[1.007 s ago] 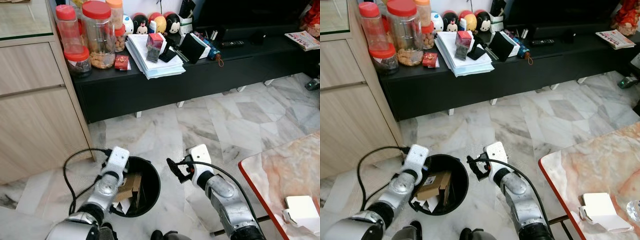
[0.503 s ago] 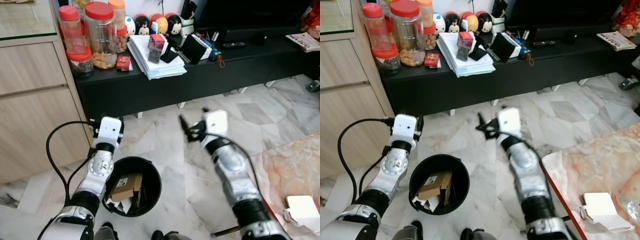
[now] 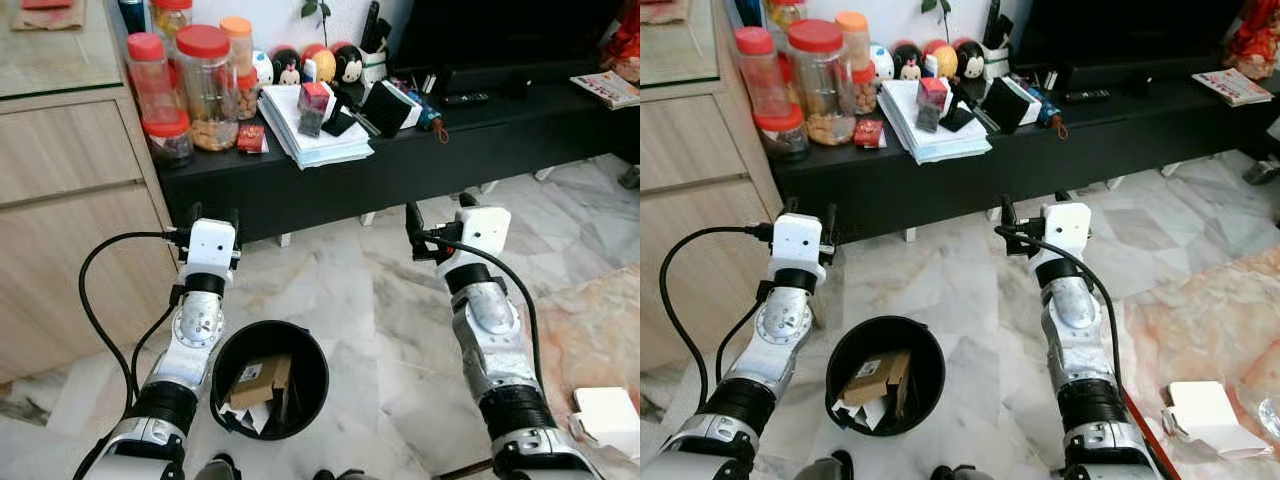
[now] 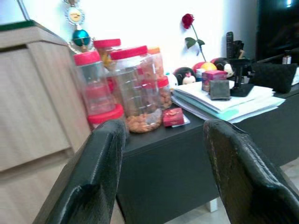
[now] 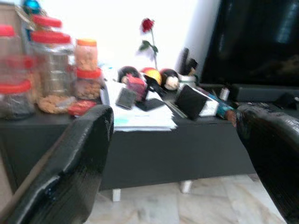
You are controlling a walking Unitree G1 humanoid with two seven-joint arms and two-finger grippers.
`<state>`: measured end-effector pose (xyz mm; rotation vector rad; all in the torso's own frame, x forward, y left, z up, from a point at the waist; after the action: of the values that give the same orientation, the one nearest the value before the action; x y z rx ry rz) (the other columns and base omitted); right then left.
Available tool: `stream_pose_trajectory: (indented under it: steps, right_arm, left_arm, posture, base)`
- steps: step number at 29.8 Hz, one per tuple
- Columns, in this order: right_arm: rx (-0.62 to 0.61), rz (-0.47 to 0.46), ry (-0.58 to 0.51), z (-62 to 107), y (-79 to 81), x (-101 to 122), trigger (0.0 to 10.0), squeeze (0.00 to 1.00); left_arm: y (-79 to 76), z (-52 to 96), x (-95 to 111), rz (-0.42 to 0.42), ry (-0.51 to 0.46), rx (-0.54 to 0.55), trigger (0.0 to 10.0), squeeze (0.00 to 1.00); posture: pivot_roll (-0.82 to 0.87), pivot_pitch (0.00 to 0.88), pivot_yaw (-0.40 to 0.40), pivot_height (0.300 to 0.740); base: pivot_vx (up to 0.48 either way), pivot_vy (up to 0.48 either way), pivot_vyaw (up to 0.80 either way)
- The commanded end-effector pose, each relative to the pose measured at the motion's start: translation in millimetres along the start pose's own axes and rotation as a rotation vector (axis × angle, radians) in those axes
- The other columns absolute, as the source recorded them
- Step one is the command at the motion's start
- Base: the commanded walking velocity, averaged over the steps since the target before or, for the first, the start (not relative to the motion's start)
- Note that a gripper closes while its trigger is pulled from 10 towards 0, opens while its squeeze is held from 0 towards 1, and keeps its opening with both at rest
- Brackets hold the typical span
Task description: Picking trash to rubbish bin
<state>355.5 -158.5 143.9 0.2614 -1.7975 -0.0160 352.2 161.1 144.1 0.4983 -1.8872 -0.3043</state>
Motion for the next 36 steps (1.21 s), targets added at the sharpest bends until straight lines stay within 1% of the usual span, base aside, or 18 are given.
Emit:
stream_pose_trajectory:
  steps: [1,6,8,10,14,21,27,28,32,36]
  right_arm:
    - [-0.016,-0.002,-0.002,4.1,-3.7,-3,10.0,0.00]
    - [-0.041,-0.019,-0.015,4.7,-4.3,-3,10.0,0.00]
    - [-0.026,-0.024,-0.010,5.3,-3.6,-5,10.0,0.00]
    - [-0.024,-0.023,-0.014,4.0,-3.8,-4,10.0,0.00]
    - [-0.030,-0.021,-0.017,2.7,-5.6,-3,10.0,0.00]
    - [-0.029,-0.027,-0.008,4.3,-4.6,-7,10.0,0.00]
    - [-0.016,-0.031,-0.007,1.7,-0.5,-7,10.0,0.00]
    - [-0.001,-0.033,-0.009,0.4,2.6,-6,10.0,0.00]
    - [0.000,-0.040,-0.014,-1.0,3.8,-5,10.0,0.00]
    - [-0.002,-0.045,-0.013,-1.2,4.7,-6,10.0,0.00]
  left_arm:
    - [-1.8,6.5,-6,0.010,0.023,-0.013,10.0,0.00]
    - [-2.3,8.1,-7,0.011,0.035,-0.024,10.0,0.00]
    - [-8.2,7.8,-5,0.033,0.047,-0.017,10.0,0.00]
    - [-12.8,7.5,-3,0.037,0.043,-0.028,10.0,0.00]
    - [-17.9,8.5,-1,0.043,0.037,-0.043,10.0,0.00]
    - [-19.3,10.0,-1,0.052,0.044,-0.039,10.0,0.00]
    - [-20.7,9.9,0,0.066,0.036,-0.046,10.0,0.00]
    - [-22.3,9.3,1,0.065,0.035,-0.048,10.0,0.00]
    - [-24.4,7.3,4,0.064,0.032,-0.050,10.0,0.00]
    - [-24.0,6.4,5,0.064,0.029,-0.044,10.0,0.00]
  posture:
    - [0.10,0.065,-0.130,0.740]
    - [0.10,0.066,-0.127,0.740]
    - [0.10,0.054,-0.137,0.740]
    - [0.10,0.049,-0.139,0.740]
    - [0.10,0.041,-0.143,0.740]
    - [0.10,0.031,-0.150,0.740]
    - [0.10,0.028,-0.151,0.740]
    - [0.10,0.031,-0.155,0.740]
    - [0.11,0.057,-0.164,0.740]
    - [0.11,0.063,-0.165,0.740]
  base:
    - [0.000,0.000,0.00]
    - [0.000,0.000,0.00]
    - [0.000,0.000,0.00]
    - [0.000,0.000,0.00]
    - [0.000,0.000,0.00]
    - [0.000,0.000,0.00]
    - [0.000,0.000,0.00]
    - [0.000,0.000,0.00]
    - [0.000,0.000,0.00]
    - [0.000,0.000,0.00]
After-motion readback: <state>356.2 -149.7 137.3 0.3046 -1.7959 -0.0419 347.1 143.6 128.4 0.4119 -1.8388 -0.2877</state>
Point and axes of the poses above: a point about 5 cm out from each wrist's last joint towards the gripper, its own z axis pointing back from the gripper into the wrist, its own x axis along the axis of the wrist's last joint, y = z × x, the point moved 1 cm from there along -z, pointing out of the wrist towards the gripper, and after that the axes turned 11 degrees about -z, right-handed, at the moved point
